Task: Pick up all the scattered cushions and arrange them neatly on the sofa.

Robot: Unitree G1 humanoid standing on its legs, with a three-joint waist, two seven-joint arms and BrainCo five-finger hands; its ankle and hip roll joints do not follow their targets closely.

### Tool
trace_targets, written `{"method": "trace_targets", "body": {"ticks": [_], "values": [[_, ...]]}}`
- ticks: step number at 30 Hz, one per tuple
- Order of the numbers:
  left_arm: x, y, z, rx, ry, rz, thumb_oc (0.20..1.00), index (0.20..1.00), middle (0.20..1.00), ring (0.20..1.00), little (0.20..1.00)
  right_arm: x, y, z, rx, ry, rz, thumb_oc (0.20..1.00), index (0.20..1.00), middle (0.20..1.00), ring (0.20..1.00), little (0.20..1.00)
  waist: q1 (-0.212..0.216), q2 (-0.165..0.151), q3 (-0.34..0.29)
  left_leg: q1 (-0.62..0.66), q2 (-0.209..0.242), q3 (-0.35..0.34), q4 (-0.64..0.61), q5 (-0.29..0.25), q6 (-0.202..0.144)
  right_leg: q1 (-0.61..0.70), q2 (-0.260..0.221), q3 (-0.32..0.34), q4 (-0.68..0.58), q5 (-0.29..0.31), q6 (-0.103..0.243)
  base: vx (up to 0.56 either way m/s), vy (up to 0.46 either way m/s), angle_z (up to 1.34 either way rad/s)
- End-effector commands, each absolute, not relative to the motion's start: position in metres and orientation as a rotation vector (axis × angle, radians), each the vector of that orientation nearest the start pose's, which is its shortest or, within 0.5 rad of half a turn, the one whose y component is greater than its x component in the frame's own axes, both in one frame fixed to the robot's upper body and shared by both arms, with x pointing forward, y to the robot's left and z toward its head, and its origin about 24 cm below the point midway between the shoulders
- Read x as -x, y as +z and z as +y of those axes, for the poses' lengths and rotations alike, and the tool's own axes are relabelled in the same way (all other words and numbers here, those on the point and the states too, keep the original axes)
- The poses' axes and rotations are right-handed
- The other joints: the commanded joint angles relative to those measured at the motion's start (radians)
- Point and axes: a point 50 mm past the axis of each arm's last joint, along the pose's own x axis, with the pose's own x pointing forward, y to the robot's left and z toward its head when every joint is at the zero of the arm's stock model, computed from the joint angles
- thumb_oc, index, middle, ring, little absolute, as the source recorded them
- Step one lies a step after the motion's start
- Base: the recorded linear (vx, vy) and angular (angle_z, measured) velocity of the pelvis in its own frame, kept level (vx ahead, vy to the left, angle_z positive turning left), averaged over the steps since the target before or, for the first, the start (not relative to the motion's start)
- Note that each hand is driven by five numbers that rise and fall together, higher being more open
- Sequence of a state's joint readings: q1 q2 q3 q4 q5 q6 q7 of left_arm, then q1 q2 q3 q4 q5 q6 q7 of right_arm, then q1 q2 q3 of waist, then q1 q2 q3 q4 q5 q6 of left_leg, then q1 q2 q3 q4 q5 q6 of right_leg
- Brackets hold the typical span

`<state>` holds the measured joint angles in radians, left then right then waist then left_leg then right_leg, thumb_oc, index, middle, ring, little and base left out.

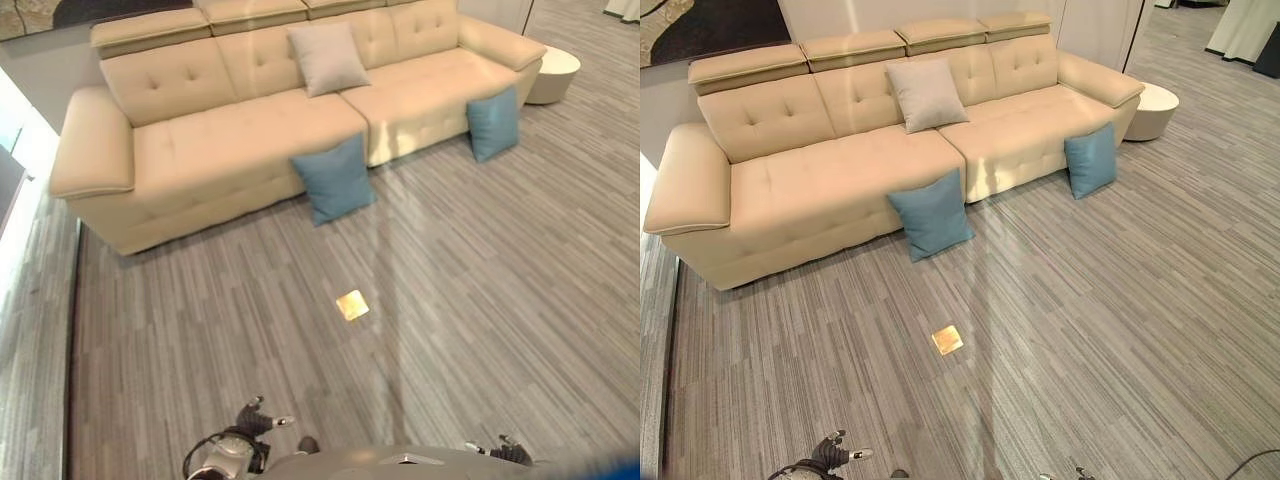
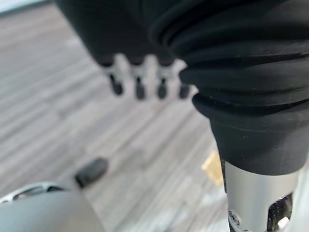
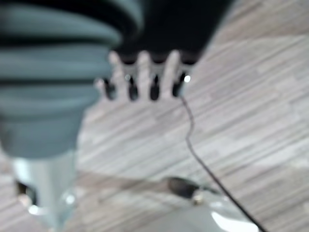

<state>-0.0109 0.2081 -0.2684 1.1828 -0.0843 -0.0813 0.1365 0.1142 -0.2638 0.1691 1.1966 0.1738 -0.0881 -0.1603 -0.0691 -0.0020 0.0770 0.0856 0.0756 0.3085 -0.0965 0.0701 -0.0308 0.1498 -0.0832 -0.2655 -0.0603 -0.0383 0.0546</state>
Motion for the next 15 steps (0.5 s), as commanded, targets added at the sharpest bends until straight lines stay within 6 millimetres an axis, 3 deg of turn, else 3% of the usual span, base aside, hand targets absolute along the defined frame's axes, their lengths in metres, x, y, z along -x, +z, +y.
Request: {"method": "trace_targets", "body": {"ticks": [1, 15], "values": [[-0.131, -0.153, 0.210, -0.387, 0.031, 1.033, 1.000, 1.000, 1.000, 1.000, 1.000, -0.069, -0.157, -0.258, 0.311, -0.278, 1.183, 1.000, 1.000, 1.000, 1.000, 1.000, -0.005, -0.015, 0.016, 0.052, 0.007, 0.079, 0.009, -0.064, -0.029, -0.027, -0.067, -0.067, -0.025, 0.079, 0.098, 0.00, 0.000, 0.00], [-0.117, -0.156, 0.220, -0.380, 0.078, 1.092, 1.000, 1.000, 1.000, 1.000, 1.000, -0.082, -0.155, -0.257, 0.335, -0.242, 1.152, 1.000, 1.000, 1.000, 1.000, 1.000, -0.008, -0.024, 0.025, 0.059, -0.017, 0.091, 0.009, -0.083, -0.007, -0.049, -0.085, -0.044, 0.019, 0.081, 0.109, 0.01, 0.024, -0.02]]}}
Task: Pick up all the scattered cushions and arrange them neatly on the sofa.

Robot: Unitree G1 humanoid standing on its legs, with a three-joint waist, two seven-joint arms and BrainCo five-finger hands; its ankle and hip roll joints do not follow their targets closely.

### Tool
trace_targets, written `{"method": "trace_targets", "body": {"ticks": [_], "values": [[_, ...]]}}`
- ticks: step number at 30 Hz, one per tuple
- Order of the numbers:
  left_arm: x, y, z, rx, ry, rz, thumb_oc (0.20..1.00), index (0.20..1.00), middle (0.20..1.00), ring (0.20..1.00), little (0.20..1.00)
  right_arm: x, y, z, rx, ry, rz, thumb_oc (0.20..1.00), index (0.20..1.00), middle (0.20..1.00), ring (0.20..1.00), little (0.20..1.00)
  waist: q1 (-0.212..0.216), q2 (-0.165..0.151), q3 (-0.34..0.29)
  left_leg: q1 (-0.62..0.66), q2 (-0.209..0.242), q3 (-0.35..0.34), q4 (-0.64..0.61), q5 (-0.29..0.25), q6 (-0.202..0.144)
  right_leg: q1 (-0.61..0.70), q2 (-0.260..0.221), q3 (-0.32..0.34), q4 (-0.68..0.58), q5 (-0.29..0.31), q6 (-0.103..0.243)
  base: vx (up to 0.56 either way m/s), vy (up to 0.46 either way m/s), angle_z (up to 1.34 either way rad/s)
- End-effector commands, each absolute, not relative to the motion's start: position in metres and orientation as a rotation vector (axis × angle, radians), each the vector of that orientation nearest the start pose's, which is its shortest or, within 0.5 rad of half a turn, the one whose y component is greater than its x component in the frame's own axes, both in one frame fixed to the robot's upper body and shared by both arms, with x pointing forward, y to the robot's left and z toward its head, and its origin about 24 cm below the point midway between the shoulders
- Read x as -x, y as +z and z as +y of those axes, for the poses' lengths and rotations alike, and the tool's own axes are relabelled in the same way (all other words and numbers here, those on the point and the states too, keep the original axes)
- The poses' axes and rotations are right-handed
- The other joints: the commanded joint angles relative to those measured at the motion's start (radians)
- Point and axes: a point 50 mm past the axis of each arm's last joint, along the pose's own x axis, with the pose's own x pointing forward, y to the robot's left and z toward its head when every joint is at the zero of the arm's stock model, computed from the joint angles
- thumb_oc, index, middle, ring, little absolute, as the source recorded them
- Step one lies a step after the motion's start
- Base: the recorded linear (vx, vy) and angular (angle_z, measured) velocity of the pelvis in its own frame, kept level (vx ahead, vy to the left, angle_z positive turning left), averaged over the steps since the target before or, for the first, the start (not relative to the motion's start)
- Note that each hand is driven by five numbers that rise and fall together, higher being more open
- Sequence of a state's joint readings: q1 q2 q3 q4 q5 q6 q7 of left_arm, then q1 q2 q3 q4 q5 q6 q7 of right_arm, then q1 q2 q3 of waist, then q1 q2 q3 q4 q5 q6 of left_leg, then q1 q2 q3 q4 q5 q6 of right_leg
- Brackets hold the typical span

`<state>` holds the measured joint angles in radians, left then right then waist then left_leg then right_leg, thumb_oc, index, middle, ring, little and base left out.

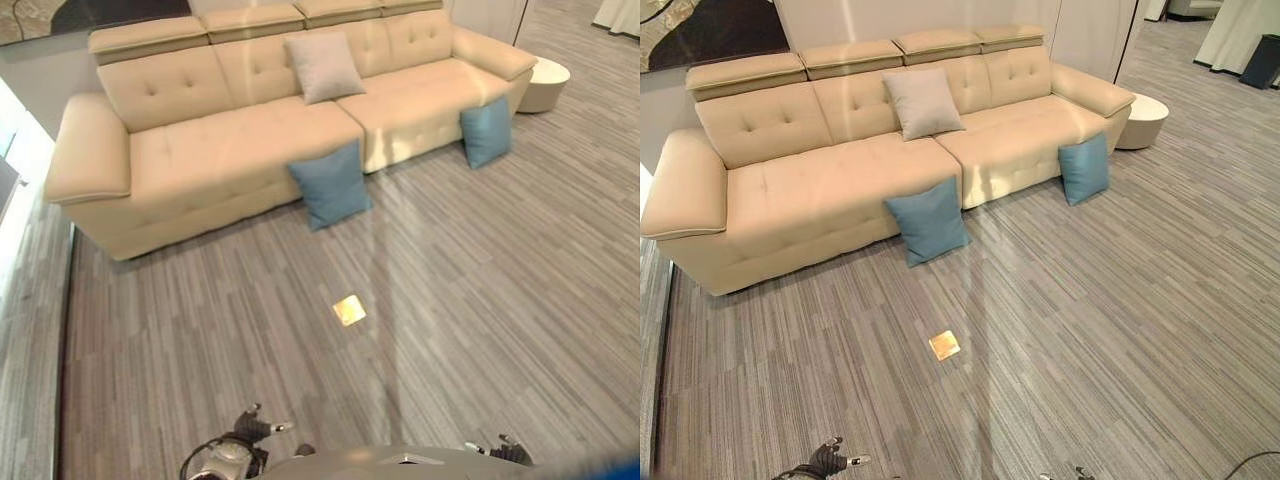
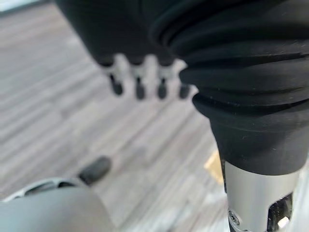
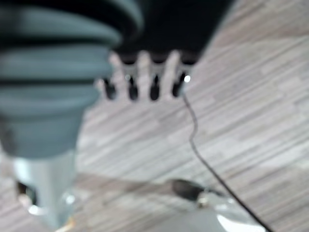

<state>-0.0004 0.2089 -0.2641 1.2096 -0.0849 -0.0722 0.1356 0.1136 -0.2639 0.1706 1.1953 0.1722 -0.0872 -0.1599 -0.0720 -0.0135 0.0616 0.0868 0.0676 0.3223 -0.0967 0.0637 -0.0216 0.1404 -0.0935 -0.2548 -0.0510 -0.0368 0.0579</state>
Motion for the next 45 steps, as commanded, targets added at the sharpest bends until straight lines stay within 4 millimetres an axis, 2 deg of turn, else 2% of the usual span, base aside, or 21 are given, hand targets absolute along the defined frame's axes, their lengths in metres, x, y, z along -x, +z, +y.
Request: {"method": "trace_targets", "body": {"ticks": [1, 5, 7, 9, 10, 15, 17, 21, 24, 26, 28, 29, 31, 32, 33, 34, 35, 36, 40, 42, 45], "values": [[-0.117, -0.156, 0.221, -0.380, 0.080, 1.093, 1.000, 1.000, 1.000, 1.000, 1.000, -0.084, -0.154, -0.256, 0.328, -0.240, 1.146, 1.000, 1.000, 1.000, 1.000, 1.000, -0.003, -0.014, 0.044, 0.059, -0.017, 0.080, 0.009, -0.082, -0.007, -0.052, -0.085, -0.047, 0.034, 0.078, 0.110, 0.02, 0.131, -0.09], [-0.126, -0.152, 0.225, -0.387, 0.083, 1.063, 1.000, 1.000, 1.000, 1.000, 1.000, -0.099, -0.151, -0.253, 0.330, -0.220, 1.105, 1.000, 1.000, 1.000, 1.000, 1.000, 0.008, -0.015, 0.073, 0.049, -0.042, 0.082, 0.015, -0.097, 0.023, -0.139, -0.129, -0.023, 0.179, 0.090, 0.130, -0.01, 0.145, -0.26], [-0.130, -0.151, 0.225, -0.392, 0.079, 1.053, 1.000, 1.000, 1.000, 1.000, 1.000, -0.107, -0.149, -0.252, 0.322, -0.217, 1.082, 1.000, 1.000, 1.000, 1.000, 1.000, 0.004, -0.016, 0.092, 0.055, -0.060, 0.077, 0.015, -0.105, 0.042, -0.207, -0.154, 0.009, 0.298, 0.146, 0.146, 0.00, 0.153, -0.30], [-0.133, -0.150, 0.225, -0.389, 0.084, 1.047, 1.000, 1.000, 1.000, 1.000, 1.000, -0.112, -0.148, -0.251, 0.315, -0.217, 1.066, 1.000, 1.000, 1.000, 1.000, 1.000, 0.000, -0.008, 0.109, 0.061, -0.060, 0.073, 0.014, -0.109, 0.054, -0.260, -0.152, 0.036, 0.391, 0.162, 0.145, 0.03, 0.112, -0.13], [-0.134, -0.149, 0.227, -0.383, 0.095, 1.041, 1.000, 1.000, 1.000, 1.000, 1.000, -0.115, -0.146, -0.252, 0.314, -0.223, 1.048, 1.000, 1.000, 1.000, 1.000, 1.000, 0.000, -0.001, 0.116, 0.071, -0.064, 0.072, 0.014, -0.122, 0.059, -0.289, -0.157, 0.029, 0.427, 0.144, 0.138, 0.11, 0.089, 0.02], [-0.137, -0.149, 0.226, -0.376, 0.098, 1.035, 1.000, 1.000, 1.000, 1.000, 1.000, -0.121, -0.143, -0.256, 0.336, -0.225, 1.029, 1.000, 1.000, 1.000, 1.000, 1.000, -0.006, -0.002, 0.116, 0.103, -0.078, 0.061, 0.009, -0.149, 0.044, -0.294, -0.156, -0.029, 0.279, 0.130, 0.122, 0.17, -0.066, -0.01], [-0.138, -0.148, 0.226, -0.379, 0.097, 1.034, 1.000, 1.000, 1.000, 1.000, 1.000, -0.125, -0.141, -0.257, 0.346, -0.220, 1.008, 1.000, 1.000, 1.000, 1.000, 1.000, -0.021, -0.011, 0.122, 0.131, -0.084, 0.041, 0.009, -0.167, 0.026, -0.320, -0.132, -0.045, 0.150, 0.163, 0.132, 0.24, -0.169, 0.06], [-0.140, -0.148, 0.225, -0.384, 0.089, 1.026, 1.000, 1.000, 1.000, 1.000, 1.000, -0.124, -0.139, -0.260, 0.355, -0.216, 0.997, 1.000, 1.000, 1.000, 1.000, 1.000, -0.033, -0.016, 0.117, 0.151, -0.086, 0.011, 0.020, -0.187, 0.016, -0.304, -0.121, -0.039, 0.107, 0.167, 0.130, 0.19, -0.170, 0.32], [-0.139, -0.149, 0.216, -0.358, 0.071, 1.019, 1.000, 1.000, 1.000, 1.000, 1.000, -0.119, -0.137, -0.267, 0.366, -0.225, 0.994, 1.000, 1.000, 1.000, 1.000, 1.000, -0.042, -0.002, 0.099, 0.123, -0.046, -0.007, 0.122, -0.206, -0.016, -0.259, -0.093, -0.049, 0.117, 0.125, 0.092, 0.21, -0.252, 0.68], [-0.143, -0.149, 0.212, -0.354, 0.056, 1.009, 1.000, 1.000, 1.000, 1.000, 1.000, -0.119, -0.136, -0.269, 0.352, -0.238, 0.985, 1.000, 1.000, 1.000, 1.000, 1.000, -0.050, -0.004, 0.100, 0.066, -0.006, -0.010, 0.243, -0.147, -0.061, -0.223, -0.073, -0.052, 0.109, 0.096, 0.060, 0.16, -0.266, 0.45], [-0.148, -0.147, 0.208, -0.340, 0.052, 0.988, 1.000, 1.000, 1.000, 1.000, 1.000, -0.118, -0.136, -0.271, 0.347, -0.244, 0.985, 1.000, 1.000, 1.000, 1.000, 1.000, -0.047, -0.011, 0.104, 0.008, 0.072, 0.019, 0.404, -0.064, -0.104, -0.173, -0.053, -0.083, 0.087, 0.064, 0.026, 0.18, -0.355, 0.36], [-0.153, -0.145, 0.207, -0.329, 0.051, 0.964, 1.000, 1.000, 1.000, 1.000, 1.000, -0.118, -0.135, -0.271, 0.344, -0.242, 0.973, 1.000, 1.000, 1.000, 1.000, 1.000, -0.029, -0.029, 0.118, -0.056, 0.101, 0.008, 0.559, 0.005, -0.123, -0.127, -0.030, -0.085, 0.068, 0.039, -0.010, 0.23, -0.397, 0.47], [-0.154, -0.144, 0.207, -0.315, 0.061, 0.960, 1.000, 1.000, 1.000, 1.000, 1.000, -0.115, -0.136, -0.271, 0.335, -0.248, 0.983, 1.000, 1.000, 1.000, 1.000, 1.000, -0.015, -0.045, 0.129, -0.122, 0.110, 0.016, 0.589, 0.001, -0.107, -0.075, -0.015, -0.085, 0.040, 0.015, -0.021, 0.27, -0.292, 0.36], [-0.150, -0.146, 0.206, -0.316, 0.053, 0.978, 1.000, 1.000, 1.000, 1.000, 1.000, -0.113, -0.136, -0.271, 0.338, -0.244, 0.989, 1.000, 1.000, 1.000, 1.000, 1.000, -0.001, -0.054, 0.131, -0.180, 0.110, 0.026, 0.536, -0.020, -0.087, -0.044, -0.010, -0.080, 0.021, 0.003, -0.018, 0.38, -0.141, 0.16], [-0.143, -0.149, 0.208, -0.333, 0.047, 1.006, 1.000, 1.000, 1.000, 1.000, 1.000, -0.112, -0.136, -0.271, 0.354, -0.232, 0.990, 1.000, 1.000, 1.000, 1.000, 1.000, 0.006, -0.051, 0.128, -0.209, 0.100, 0.055, 0.404, -0.027, -0.074, -0.028, -0.004, -0.079, 0.016, -0.015, -0.007, 0.31, -0.076, 0.04], [-0.143, -0.149, 0.208, -0.333, 0.047, 1.006, 1.000, 1.000, 1.000, 1.000, 1.000, -0.112, -0.136, -0.271, 0.354, -0.232, 0.990, 1.000, 1.000, 1.000, 1.000, 1.000, 0.006, -0.051, 0.128, -0.208, 0.099, 0.055, 0.402, -0.026, -0.074, -0.028, -0.005, -0.079, 0.016, -0.015, -0.006, 0.38, 0.003, -0.13], [-0.139, -0.150, 0.211, -0.338, 0.057, 1.018, 1.000, 1.000, 1.000, 1.000, 1.000, -0.114, -0.136, -0.271, 0.369, -0.226, 0.985, 1.000, 1.000, 1.000, 1.000, 1.000, 0.017, -0.037, 0.126, -0.240, 0.105, 0.060, 0.268, 0.043, -0.088, -0.002, 0.014, -0.075, 0.013, -0.036, 0.002, 0.29, 0.016, -0.28], [-0.139, -0.150, 0.212, -0.339, 0.062, 1.021, 1.000, 1.000, 1.000, 1.000, 1.000, -0.114, -0.136, -0.270, 0.370, -0.222, 0.988, 1.000, 1.000, 1.000, 1.000, 1.000, 0.022, -0.035, 0.125, -0.245, 0.110, 0.061, 0.241, 0.058, -0.092, 0.006, 0.018, -0.068, 0.016, -0.044, 0.002, 0.40, 0.025, -0.47], [-0.125, -0.154, 0.218, -0.327, 0.092, 1.065, 1.000, 1.000, 1.000, 1.000, 1.000, -0.118, -0.137, -0.265, 0.376, -0.191, 0.983, 1.000, 1.000, 1.000, 1.000, 1.000, 0.033, -0.031, 0.100, -0.206, 0.067, 0.059, 0.209, 0.027, -0.068, 0.041, 0.018, -0.040, 0.045, -0.078, 0.017, 0.34, 0.067, -0.60], [-0.122, -0.154, 0.220, -0.320, 0.101, 1.071, 1.000, 1.000, 1.000, 1.000, 1.000, -0.124, -0.137, -0.260, 0.381, -0.164, 0.967, 1.000, 1.000, 1.000, 1.000, 1.000, 0.054, -0.036, 0.088, -0.182, 0.023, 0.076, 0.217, -0.031, -0.025, 0.026, -0.019, -0.030, 0.152, -0.089, 0.046, 0.35, 0.179, -0.49], [-0.129, -0.152, 0.219, -0.322, 0.097, 1.047, 1.000, 1.000, 1.000, 1.000, 1.000, -0.134, -0.134, -0.256, 0.392, -0.142, 0.946, 1.000, 1.000, 1.000, 1.000, 1.000, 0.050, -0.032, 0.104, -0.134, -0.026, 0.083, 0.218, -0.091, 0.034, -0.096, -0.091, -0.006, 0.410, 0.019, 0.098, 0.21, 0.161, -0.70]]}}
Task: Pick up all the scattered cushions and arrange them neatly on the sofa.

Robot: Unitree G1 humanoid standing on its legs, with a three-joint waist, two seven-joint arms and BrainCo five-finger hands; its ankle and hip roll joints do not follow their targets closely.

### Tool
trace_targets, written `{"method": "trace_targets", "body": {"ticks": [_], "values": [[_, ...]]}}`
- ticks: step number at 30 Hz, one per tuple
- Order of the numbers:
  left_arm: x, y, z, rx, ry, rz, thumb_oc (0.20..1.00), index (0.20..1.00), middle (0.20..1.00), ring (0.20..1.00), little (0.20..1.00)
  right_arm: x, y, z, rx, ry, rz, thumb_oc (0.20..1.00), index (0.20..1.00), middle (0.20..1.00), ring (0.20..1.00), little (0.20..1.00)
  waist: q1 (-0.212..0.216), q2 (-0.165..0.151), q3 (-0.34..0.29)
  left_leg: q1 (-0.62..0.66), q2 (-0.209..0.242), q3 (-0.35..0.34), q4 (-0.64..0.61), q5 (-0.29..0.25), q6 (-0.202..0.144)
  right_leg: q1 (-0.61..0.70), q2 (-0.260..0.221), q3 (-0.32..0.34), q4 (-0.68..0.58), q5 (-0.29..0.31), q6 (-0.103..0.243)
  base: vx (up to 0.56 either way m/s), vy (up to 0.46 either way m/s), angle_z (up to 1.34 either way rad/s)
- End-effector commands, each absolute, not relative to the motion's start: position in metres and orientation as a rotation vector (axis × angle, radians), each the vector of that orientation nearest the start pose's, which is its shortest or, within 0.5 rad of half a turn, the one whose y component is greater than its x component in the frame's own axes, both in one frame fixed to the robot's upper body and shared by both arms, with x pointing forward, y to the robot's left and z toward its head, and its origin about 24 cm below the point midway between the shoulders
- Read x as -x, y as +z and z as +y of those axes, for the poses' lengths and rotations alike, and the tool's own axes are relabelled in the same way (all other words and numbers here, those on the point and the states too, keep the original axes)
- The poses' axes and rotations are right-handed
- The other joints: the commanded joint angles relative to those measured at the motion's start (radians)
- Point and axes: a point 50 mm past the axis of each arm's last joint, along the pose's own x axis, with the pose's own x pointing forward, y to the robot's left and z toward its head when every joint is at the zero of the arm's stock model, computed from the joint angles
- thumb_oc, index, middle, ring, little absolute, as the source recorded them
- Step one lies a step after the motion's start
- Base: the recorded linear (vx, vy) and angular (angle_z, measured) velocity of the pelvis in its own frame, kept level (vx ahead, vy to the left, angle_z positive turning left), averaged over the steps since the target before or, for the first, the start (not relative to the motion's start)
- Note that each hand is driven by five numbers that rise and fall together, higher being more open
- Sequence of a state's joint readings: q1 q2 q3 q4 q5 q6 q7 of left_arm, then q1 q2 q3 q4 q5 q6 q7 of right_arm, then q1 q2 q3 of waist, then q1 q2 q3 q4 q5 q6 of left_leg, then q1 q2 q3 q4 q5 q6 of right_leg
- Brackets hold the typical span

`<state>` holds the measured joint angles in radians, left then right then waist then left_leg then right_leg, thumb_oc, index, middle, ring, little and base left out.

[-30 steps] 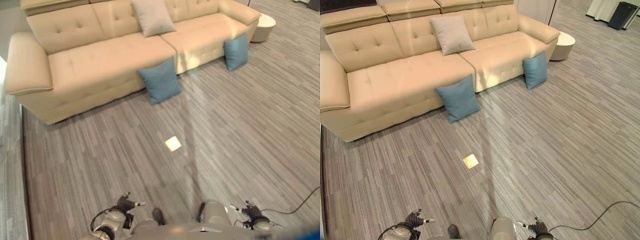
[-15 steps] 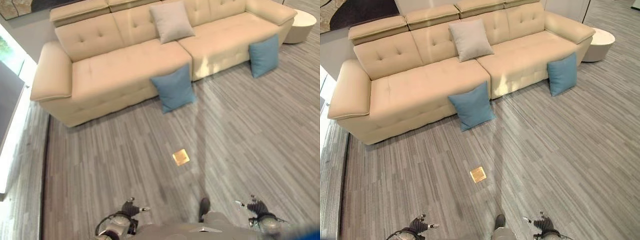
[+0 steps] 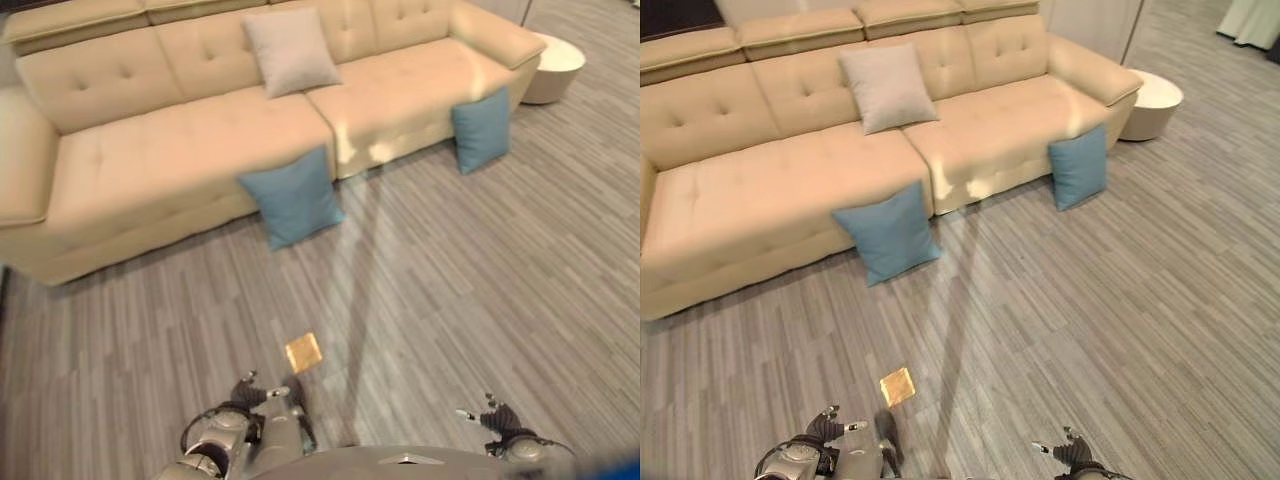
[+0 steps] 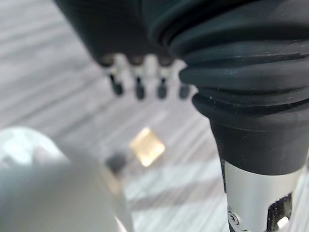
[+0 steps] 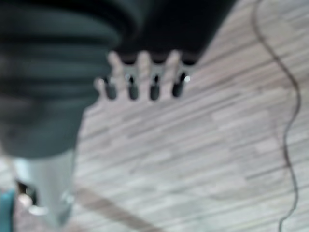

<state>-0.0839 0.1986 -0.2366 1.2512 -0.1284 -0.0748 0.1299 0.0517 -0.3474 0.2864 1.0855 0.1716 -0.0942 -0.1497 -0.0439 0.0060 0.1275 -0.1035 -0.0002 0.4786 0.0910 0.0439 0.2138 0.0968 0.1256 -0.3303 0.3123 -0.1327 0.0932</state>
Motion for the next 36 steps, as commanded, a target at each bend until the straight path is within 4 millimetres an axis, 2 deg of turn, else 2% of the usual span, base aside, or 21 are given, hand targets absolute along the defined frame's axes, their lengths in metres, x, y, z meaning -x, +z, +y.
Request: {"method": "trace_targets", "body": {"ticks": [1, 2, 3, 4, 5, 6, 8, 10, 12, 15, 16, 18, 21, 22, 23, 28, 29, 32, 34, 35, 36], "values": [[-0.132, -0.150, 0.220, -0.326, 0.098, 1.033, 1.000, 1.000, 1.000, 1.000, 1.000, -0.137, -0.133, -0.255, 0.389, -0.136, 0.934, 1.000, 1.000, 1.000, 1.000, 1.000, 0.015, -0.049, 0.046, 0.073, 0.029, -0.073, 0.027, -0.088, -0.185, -0.097, -0.321, 0.087, 0.116, 0.152, 0.072, 0.25, 0.150, -0.11], [-0.135, -0.149, 0.221, -0.325, 0.106, 1.022, 1.000, 1.000, 1.000, 1.000, 1.000, -0.140, -0.132, -0.254, 0.381, -0.139, 0.924, 1.000, 1.000, 1.000, 1.000, 1.000, 0.005, -0.032, 0.057, 0.113, 0.020, -0.082, 0.011, -0.106, -0.172, -0.172, -0.326, 0.110, 0.191, 0.171, 0.069, 0.29, 0.123, 0.68], [-0.137, -0.148, 0.221, -0.321, 0.110, 1.015, 1.000, 1.000, 1.000, 1.000, 1.000, -0.142, -0.132, -0.254, 0.387, -0.136, 0.923, 1.000, 1.000, 1.000, 1.000, 1.000, -0.004, -0.023, 0.064, 0.140, 0.014, -0.093, -0.010, -0.111, -0.173, -0.207, -0.322, 0.114, 0.185, 0.159, 0.059, 0.48, 0.019, 1.13], [-0.143, -0.147, 0.218, -0.322, 0.104, 0.996, 1.000, 1.000, 1.000, 1.000, 1.000, -0.145, -0.130, -0.256, 0.397, -0.136, 0.916, 1.000, 1.000, 1.000, 1.000, 1.000, -0.030, -0.010, 0.075, 0.186, -0.001, -0.131, -0.044, -0.124, -0.184, -0.258, -0.294, 0.134, 0.053, 0.134, 0.045, 0.36, -0.042, 0.92], [-0.143, -0.147, 0.218, -0.322, 0.104, 0.996, 1.000, 1.000, 1.000, 1.000, 1.000, -0.145, -0.130, -0.256, 0.398, -0.136, 0.915, 1.000, 1.000, 1.000, 1.000, 1.000, -0.030, -0.010, 0.076, 0.187, 0.000, -0.132, -0.044, -0.124, -0.184, -0.257, -0.294, 0.134, 0.052, 0.134, 0.045, 0.51, -0.184, 0.57], [-0.146, -0.146, 0.218, -0.331, 0.101, 0.988, 1.000, 1.000, 1.000, 1.000, 1.000, -0.147, -0.128, -0.259, 0.415, -0.131, 0.913, 1.000, 1.000, 1.000, 1.000, 1.000, -0.057, -0.019, 0.081, 0.230, -0.016, -0.166, -0.064, -0.142, -0.196, -0.303, -0.266, 0.186, -0.122, 0.167, 0.052, 0.32, -0.181, 0.43], [-0.150, -0.144, 0.217, -0.339, 0.091, 0.975, 1.000, 1.000, 1.000, 1.000, 1.000, -0.143, -0.130, -0.260, 0.411, -0.132, 0.926, 1.000, 1.000, 1.000, 1.000, 1.000, -0.066, -0.031, 0.076, 0.239, -0.025, -0.199, -0.060, -0.157, -0.205, -0.292, -0.257, 0.227, -0.193, 0.178, 0.059, 0.30, -0.205, 0.70], [-0.148, -0.146, 0.212, -0.336, 0.079, 0.981, 1.000, 1.000, 1.000, 1.000, 1.000, -0.139, -0.131, -0.263, 0.411, -0.140, 0.938, 1.000, 1.000, 1.000, 1.000, 1.000, -0.064, -0.036, 0.071, 0.242, -0.022, -0.215, -0.027, -0.181, -0.210, -0.254, -0.251, 0.228, -0.205, 0.180, 0.046, 0.21, -0.187, 0.84], [-0.146, -0.148, 0.209, -0.327, 0.071, 0.987, 1.000, 1.000, 1.000, 1.000, 1.000, -0.134, -0.132, -0.267, 0.410, -0.155, 0.957, 1.000, 1.000, 1.000, 1.000, 1.000, -0.060, -0.036, 0.059, 0.225, -0.009, -0.238, 0.030, -0.160, -0.233, -0.224, -0.238, 0.222, -0.222, 0.171, 0.027, 0.19, -0.232, 0.61], [-0.151, -0.147, 0.205, -0.328, 0.049, 0.976, 1.000, 1.000, 1.000, 1.000, 1.000, -0.125, -0.133, -0.273, 0.395, -0.191, 0.975, 1.000, 1.000, 1.000, 1.000, 1.000, -0.063, -0.059, 0.061, 0.133, 0.070, -0.192, 0.240, -0.064, -0.292, -0.148, -0.240, 0.164, -0.270, 0.152, -0.013, 0.15, -0.276, 0.86], [-0.153, -0.146, 0.204, -0.328, 0.047, 0.969, 1.000, 1.000, 1.000, 1.000, 1.000, -0.121, -0.135, -0.273, 0.389, -0.195, 0.991, 1.000, 1.000, 1.000, 1.000, 1.000, -0.057, -0.073, 0.065, 0.087, 0.120, -0.143, 0.339, -0.033, -0.306, -0.096, -0.229, 0.130, -0.292, 0.129, -0.037, 0.22, -0.278, 0.92], [-0.153, -0.146, 0.204, -0.326, 0.046, 0.974, 1.000, 1.000, 1.000, 1.000, 1.000, -0.115, -0.137, -0.273, 0.383, -0.200, 1.020, 1.000, 1.000, 1.000, 1.000, 1.000, -0.045, -0.075, 0.067, 0.054, 0.159, -0.112, 0.347, -0.048, -0.314, -0.043, -0.218, 0.107, -0.307, 0.097, -0.041, 0.24, -0.158, 0.65], [-0.151, -0.147, 0.204, -0.335, 0.036, 0.982, 1.000, 1.000, 1.000, 1.000, 1.000, -0.109, -0.140, -0.270, 0.380, -0.191, 1.039, 1.000, 1.000, 1.000, 1.000, 1.000, -0.037, -0.085, 0.059, 0.023, 0.166, -0.044, 0.194, -0.042, -0.295, -0.015, -0.224, 0.062, -0.322, 0.084, -0.037, 0.27, -0.006, 0.45], [-0.150, -0.147, 0.207, -0.331, 0.045, 0.983, 1.000, 1.000, 1.000, 1.000, 1.000, -0.106, -0.141, -0.270, 0.391, -0.185, 1.051, 1.000, 1.000, 1.000, 1.000, 1.000, -0.033, -0.076, 0.053, 0.011, 0.177, -0.045, 0.095, -0.007, -0.322, 0.021, -0.215, 0.049, -0.328, 0.048, -0.024, 0.48, 0.097, 0.56], [-0.147, -0.147, 0.209, -0.325, 0.054, 0.994, 1.000, 1.000, 1.000, 1.000, 1.000, -0.106, -0.142, -0.269, 0.392, -0.177, 1.056, 1.000, 1.000, 1.000, 1.000, 1.000, -0.032, -0.068, 0.047, 0.024, 0.187, -0.022, 0.027, 0.014, -0.327, 0.033, -0.208, 0.032, -0.316, 0.025, -0.021, 0.50, 0.122, 0.55], [-0.135, -0.151, 0.214, -0.319, 0.073, 1.031, 1.000, 1.000, 1.000, 1.000, 1.000, -0.110, -0.143, -0.263, 0.392, -0.155, 1.039, 1.000, 1.000, 1.000, 1.000, 1.000, -0.017, -0.065, 0.022, 0.050, 0.115, -0.045, 0.002, -0.019, -0.292, 0.061, -0.243, 0.040, -0.270, 0.004, 0.006, 0.27, 0.151, -0.09], [-0.131, -0.152, 0.217, -0.323, 0.077, 1.043, 1.000, 1.000, 1.000, 1.000, 1.000, -0.111, -0.143, -0.260, 0.392, -0.141, 1.042, 1.000, 1.000, 1.000, 1.000, 1.000, -0.007, -0.065, 0.013, 0.068, 0.084, -0.042, -0.006, -0.043, -0.270, 0.058, -0.267, 0.043, -0.220, 0.006, 0.022, 0.26, 0.209, -0.21], [-0.132, -0.151, 0.218, -0.330, 0.079, 1.041, 1.000, 1.000, 1.000, 1.000, 1.000, -0.112, -0.144, -0.259, 0.392, -0.136, 1.043, 1.000, 1.000, 1.000, 1.000, 1.000, -0.003, -0.064, 0.013, 0.087, 0.054, -0.049, -0.013, -0.070, -0.243, 0.023, -0.295, 0.051, -0.120, 0.021, 0.046, 0.15, 0.144, -0.04], [-0.135, -0.150, 0.221, -0.338, 0.082, 1.033, 1.000, 1.000, 1.000, 1.000, 1.000, -0.117, -0.143, -0.257, 0.388, -0.131, 1.028, 1.000, 1.000, 1.000, 1.000, 1.000, -0.009, -0.060, 0.021, 0.111, 0.028, -0.061, -0.026, -0.090, -0.213, -0.046, -0.324, 0.074, 0.015, 0.081, 0.064, 0.10, 0.137, 0.28], [-0.138, -0.148, 0.223, -0.344, 0.088, 1.021, 1.000, 1.000, 1.000, 1.000, 1.000, -0.125, -0.140, -0.254, 0.381, -0.124, 1.000, 1.000, 1.000, 1.000, 1.000, 1.000, -0.015, -0.044, 0.038, 0.126, 0.032, -0.054, -0.034, -0.087, -0.189, -0.118, -0.323, 0.094, 0.118, 0.123, 0.056, 0.10, 0.130, 0.30], [-0.138, -0.148, 0.225, -0.347, 0.093, 1.019, 1.000, 1.000, 1.000, 1.000, 1.000, -0.127, -0.140, -0.254, 0.377, -0.124, 0.990, 1.000, 1.000, 1.000, 1.000, 1.000, -0.018, -0.038, 0.043, 0.138, 0.027, -0.055, -0.037, -0.093, -0.185, -0.145, -0.325, 0.105, 0.151, 0.125, 0.055, 0.12, 0.088, 0.17]]}}
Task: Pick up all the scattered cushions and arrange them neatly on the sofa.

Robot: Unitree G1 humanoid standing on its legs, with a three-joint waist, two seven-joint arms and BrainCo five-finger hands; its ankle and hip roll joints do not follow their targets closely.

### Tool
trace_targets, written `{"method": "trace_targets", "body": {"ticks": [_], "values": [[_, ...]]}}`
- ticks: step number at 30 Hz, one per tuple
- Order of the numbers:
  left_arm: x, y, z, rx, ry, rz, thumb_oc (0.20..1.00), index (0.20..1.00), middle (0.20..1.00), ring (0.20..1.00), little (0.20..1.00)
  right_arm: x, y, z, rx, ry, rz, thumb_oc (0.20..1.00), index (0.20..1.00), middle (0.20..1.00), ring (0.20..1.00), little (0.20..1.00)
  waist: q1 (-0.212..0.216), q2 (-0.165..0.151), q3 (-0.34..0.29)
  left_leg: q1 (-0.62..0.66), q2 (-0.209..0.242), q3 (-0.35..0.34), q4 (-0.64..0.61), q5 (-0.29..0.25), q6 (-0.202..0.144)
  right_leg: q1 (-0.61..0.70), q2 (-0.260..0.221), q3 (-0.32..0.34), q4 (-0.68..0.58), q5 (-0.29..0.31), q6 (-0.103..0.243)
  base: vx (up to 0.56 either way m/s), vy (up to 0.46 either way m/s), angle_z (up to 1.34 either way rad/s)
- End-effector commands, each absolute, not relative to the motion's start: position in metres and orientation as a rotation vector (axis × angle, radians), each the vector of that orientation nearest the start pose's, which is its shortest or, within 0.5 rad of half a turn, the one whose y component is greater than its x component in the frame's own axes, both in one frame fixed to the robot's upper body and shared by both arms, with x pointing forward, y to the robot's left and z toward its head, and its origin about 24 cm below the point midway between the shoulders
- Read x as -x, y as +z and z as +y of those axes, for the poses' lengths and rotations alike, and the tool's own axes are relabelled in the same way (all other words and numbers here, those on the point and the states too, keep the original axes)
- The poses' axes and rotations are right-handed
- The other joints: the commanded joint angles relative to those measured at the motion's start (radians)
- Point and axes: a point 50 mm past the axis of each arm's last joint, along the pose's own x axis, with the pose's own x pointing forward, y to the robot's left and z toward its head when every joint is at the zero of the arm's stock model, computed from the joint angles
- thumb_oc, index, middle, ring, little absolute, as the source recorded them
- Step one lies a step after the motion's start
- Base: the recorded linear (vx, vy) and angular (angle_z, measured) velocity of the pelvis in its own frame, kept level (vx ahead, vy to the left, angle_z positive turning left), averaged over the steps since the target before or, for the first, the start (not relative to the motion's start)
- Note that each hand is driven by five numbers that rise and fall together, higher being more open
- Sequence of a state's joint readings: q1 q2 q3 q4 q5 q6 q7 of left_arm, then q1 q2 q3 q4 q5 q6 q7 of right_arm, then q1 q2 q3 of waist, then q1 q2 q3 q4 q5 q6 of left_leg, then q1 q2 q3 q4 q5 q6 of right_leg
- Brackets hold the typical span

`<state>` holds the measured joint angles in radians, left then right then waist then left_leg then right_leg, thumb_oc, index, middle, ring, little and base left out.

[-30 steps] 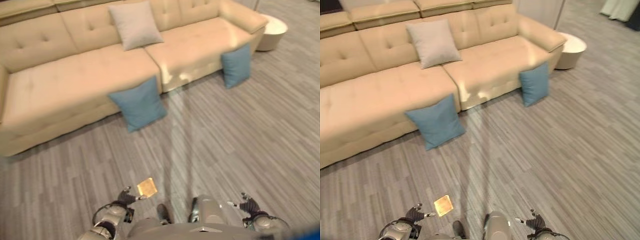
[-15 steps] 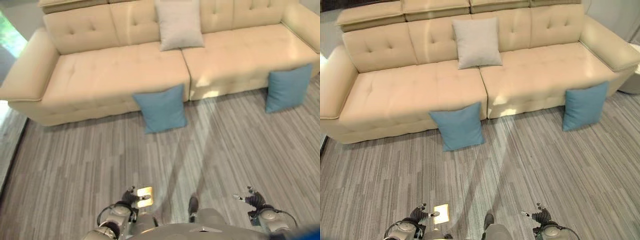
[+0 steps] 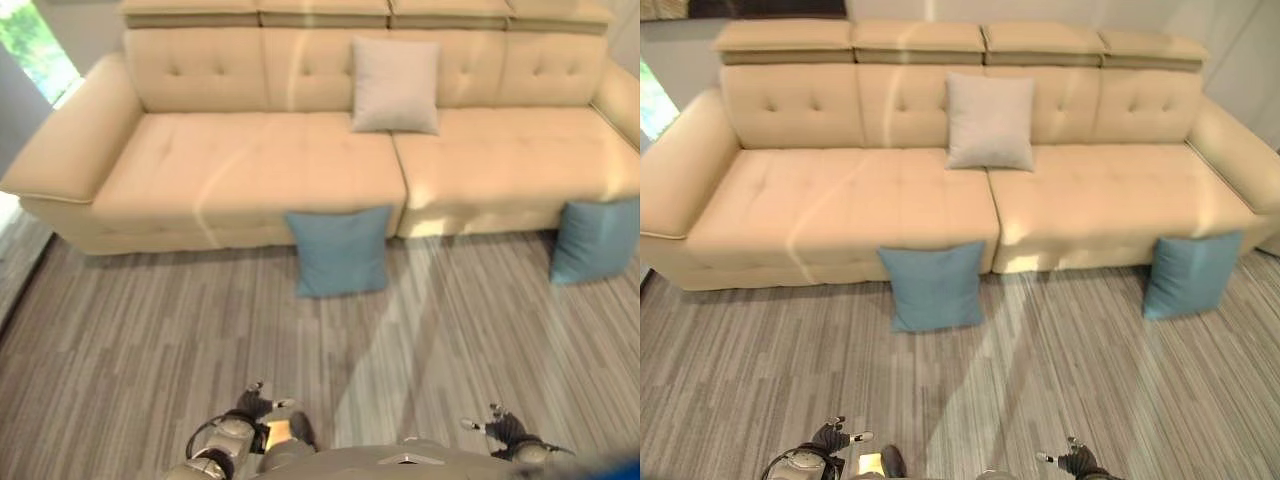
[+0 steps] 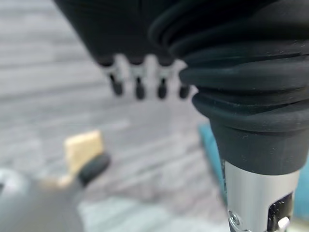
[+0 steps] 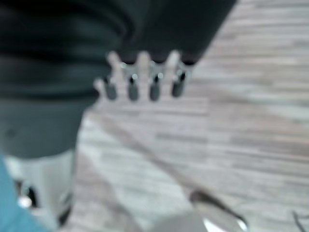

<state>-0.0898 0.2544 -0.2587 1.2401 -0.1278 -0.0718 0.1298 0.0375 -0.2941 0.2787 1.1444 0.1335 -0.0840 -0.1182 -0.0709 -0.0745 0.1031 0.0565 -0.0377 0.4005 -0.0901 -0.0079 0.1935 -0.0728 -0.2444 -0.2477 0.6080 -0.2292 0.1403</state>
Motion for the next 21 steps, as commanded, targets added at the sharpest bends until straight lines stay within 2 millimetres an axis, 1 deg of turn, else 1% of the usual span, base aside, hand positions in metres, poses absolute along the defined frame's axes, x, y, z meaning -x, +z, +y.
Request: {"method": "trace_targets", "body": {"ticks": [1, 3, 4, 5, 6, 7, 9, 10, 11, 12, 13, 14, 15, 16, 18, 20, 21], "values": [[-0.138, -0.148, 0.225, -0.346, 0.094, 1.019, 1.000, 1.000, 1.000, 1.000, 1.000, -0.128, -0.139, -0.254, 0.381, -0.124, 0.988, 1.000, 1.000, 1.000, 1.000, 1.000, 0.004, 0.050, 0.071, -0.006, 0.059, 0.015, 0.135, -0.048, -0.164, 0.000, 0.051, 0.027, -0.142, 0.218, -0.001, 0.18, 0.033, 0.24], [-0.139, -0.148, 0.225, -0.339, 0.101, 1.019, 1.000, 1.000, 1.000, 1.000, 1.000, -0.131, -0.138, -0.256, 0.390, -0.124, 0.984, 1.000, 1.000, 1.000, 1.000, 1.000, -0.008, 0.062, 0.075, 0.021, 0.050, -0.009, 0.119, -0.056, -0.168, -0.032, 0.066, 0.033, -0.194, 0.198, -0.010, 0.27, -0.049, 0.11], [-0.137, -0.148, 0.224, -0.347, 0.092, 1.021, 1.000, 1.000, 1.000, 1.000, 1.000, -0.136, -0.135, -0.259, 0.405, -0.125, 0.965, 1.000, 1.000, 1.000, 1.000, 1.000, -0.027, 0.069, 0.083, 0.047, 0.038, -0.031, 0.112, -0.069, -0.171, -0.077, 0.088, 0.064, -0.290, 0.207, -0.014, 0.32, -0.125, 0.04], [-0.137, -0.148, 0.223, -0.348, 0.088, 1.022, 1.000, 1.000, 1.000, 1.000, 1.000, -0.139, -0.133, -0.260, 0.409, -0.126, 0.954, 1.000, 1.000, 1.000, 1.000, 1.000, -0.033, 0.065, 0.085, 0.058, 0.030, -0.044, 0.112, -0.077, -0.173, -0.088, 0.089, 0.079, -0.354, 0.226, -0.008, 0.24, -0.105, 0.14], [-0.137, -0.148, 0.223, -0.348, 0.088, 1.022, 1.000, 1.000, 1.000, 1.000, 1.000, -0.139, -0.133, -0.260, 0.410, -0.126, 0.954, 1.000, 1.000, 1.000, 1.000, 1.000, -0.033, 0.066, 0.086, 0.059, 0.031, -0.044, 0.112, -0.077, -0.174, -0.086, 0.089, 0.078, -0.355, 0.226, -0.008, 0.35, -0.205, 0.27], [-0.138, -0.148, 0.224, -0.355, 0.090, 1.022, 1.000, 1.000, 1.000, 1.000, 1.000, -0.145, -0.130, -0.261, 0.427, -0.115, 0.936, 1.000, 1.000, 1.000, 1.000, 1.000, -0.051, 0.058, 0.094, 0.096, 0.016, -0.068, 0.115, -0.105, -0.187, -0.134, 0.081, 0.082, -0.479, 0.286, 0.014, 0.33, -0.210, 0.40], [-0.138, -0.149, 0.223, -0.355, 0.085, 1.022, 1.000, 1.000, 1.000, 1.000, 1.000, -0.144, -0.129, -0.263, 0.441, -0.112, 0.937, 1.000, 1.000, 1.000, 1.000, 1.000, -0.057, 0.056, 0.093, 0.111, 0.013, -0.078, 0.132, -0.133, -0.190, -0.107, 0.073, 0.068, -0.498, 0.290, 0.016, 0.32, -0.218, 0.30], [-0.136, -0.149, 0.222, -0.361, 0.080, 1.028, 1.000, 1.000, 1.000, 1.000, 1.000, -0.141, -0.130, -0.264, 0.442, -0.110, 0.941, 1.000, 1.000, 1.000, 1.000, 1.000, -0.061, 0.056, 0.083, 0.118, 0.016, -0.082, 0.141, -0.146, -0.196, -0.097, 0.078, 0.074, -0.497, 0.284, 0.008, 0.17, -0.129, 0.25], [-0.136, -0.149, 0.223, -0.361, 0.081, 1.028, 1.000, 1.000, 1.000, 1.000, 1.000, -0.142, -0.130, -0.264, 0.442, -0.109, 0.941, 1.000, 1.000, 1.000, 1.000, 1.000, -0.061, 0.054, 0.079, 0.114, 0.014, -0.081, 0.141, -0.143, -0.196, -0.100, 0.077, 0.074, -0.499, 0.287, 0.008, 0.23, -0.209, 0.26], [-0.136, -0.150, 0.219, -0.349, 0.075, 1.027, 1.000, 1.000, 1.000, 1.000, 1.000, -0.138, -0.130, -0.267, 0.440, -0.120, 0.951, 1.000, 1.000, 1.000, 1.000, 1.000, -0.060, 0.058, 0.084, 0.104, 0.034, -0.102, 0.204, -0.127, -0.219, -0.077, 0.089, 0.072, -0.490, 0.277, -0.010, 0.17, -0.224, 0.25], [-0.137, -0.150, 0.218, -0.345, 0.073, 1.023, 1.000, 1.000, 1.000, 1.000, 1.000, -0.137, -0.130, -0.269, 0.431, -0.132, 0.950, 1.000, 1.000, 1.000, 1.000, 1.000, -0.060, 0.053, 0.085, 0.078, 0.054, -0.100, 0.267, -0.097, -0.239, -0.057, 0.093, 0.064, -0.502, 0.274, -0.019, 0.21, -0.333, 0.29], [-0.140, -0.149, 0.217, -0.347, 0.070, 1.013, 1.000, 1.000, 1.000, 1.000, 1.000, -0.135, -0.130, -0.270, 0.425, -0.142, 0.953, 1.000, 1.000, 1.000, 1.000, 1.000, -0.060, 0.041, 0.087, 0.035, 0.083, -0.088, 0.358, -0.058, -0.266, -0.033, 0.094, 0.056, -0.514, 0.269, -0.035, 0.24, -0.450, 0.66], [-0.143, -0.148, 0.215, -0.317, 0.078, 1.000, 1.000, 1.000, 1.000, 1.000, 1.000, -0.122, -0.134, -0.274, 0.408, -0.165, 0.999, 1.000, 1.000, 1.000, 1.000, 1.000, -0.049, 0.022, 0.083, -0.019, 0.141, -0.068, 0.484, 0.009, -0.295, 0.027, 0.119, 0.029, -0.546, 0.235, -0.077, 0.34, -0.462, 0.79], [-0.143, -0.148, 0.216, -0.304, 0.092, 1.004, 1.000, 1.000, 1.000, 1.000, 1.000, -0.115, -0.137, -0.276, 0.398, -0.181, 1.029, 1.000, 1.000, 1.000, 1.000, 1.000, -0.034, 0.017, 0.091, -0.049, 0.153, -0.091, 0.502, 0.023, -0.297, 0.069, 0.135, 0.022, -0.557, 0.213, -0.093, 0.29, -0.351, 0.72], [-0.142, -0.148, 0.216, -0.305, 0.090, 1.008, 1.000, 1.000, 1.000, 1.000, 1.000, -0.112, -0.138, -0.276, 0.396, -0.183, 1.040, 1.000, 1.000, 1.000, 1.000, 1.000, -0.032, 0.012, 0.087, -0.063, 0.151, -0.092, 0.480, 0.023, -0.291, 0.080, 0.135, 0.017, -0.566, 0.207, -0.094, 0.14, -0.076, 0.19], [-0.139, -0.149, 0.217, -0.315, 0.082, 1.020, 1.000, 1.000, 1.000, 1.000, 1.000, -0.106, -0.140, -0.275, 0.400, -0.177, 1.054, 1.000, 1.000, 1.000, 1.000, 1.000, -0.021, 0.007, 0.089, -0.082, 0.159, -0.081, 0.420, -0.006, -0.280, 0.108, 0.139, 0.006, -0.581, 0.190, -0.091, 0.22, -0.006, 0.00], [-0.137, -0.149, 0.220, -0.322, 0.085, 1.022, 1.000, 1.000, 1.000, 1.000, 1.000, -0.109, -0.138, -0.276, 0.413, -0.170, 1.039, 1.000, 1.000, 1.000, 1.000, 1.000, -0.005, 0.010, 0.093, -0.123, 0.165, -0.107, 0.321, 0.000, -0.279, 0.125, 0.146, 0.014, -0.574, 0.157, -0.087, 0.22, 0.034, 0.10]]}}
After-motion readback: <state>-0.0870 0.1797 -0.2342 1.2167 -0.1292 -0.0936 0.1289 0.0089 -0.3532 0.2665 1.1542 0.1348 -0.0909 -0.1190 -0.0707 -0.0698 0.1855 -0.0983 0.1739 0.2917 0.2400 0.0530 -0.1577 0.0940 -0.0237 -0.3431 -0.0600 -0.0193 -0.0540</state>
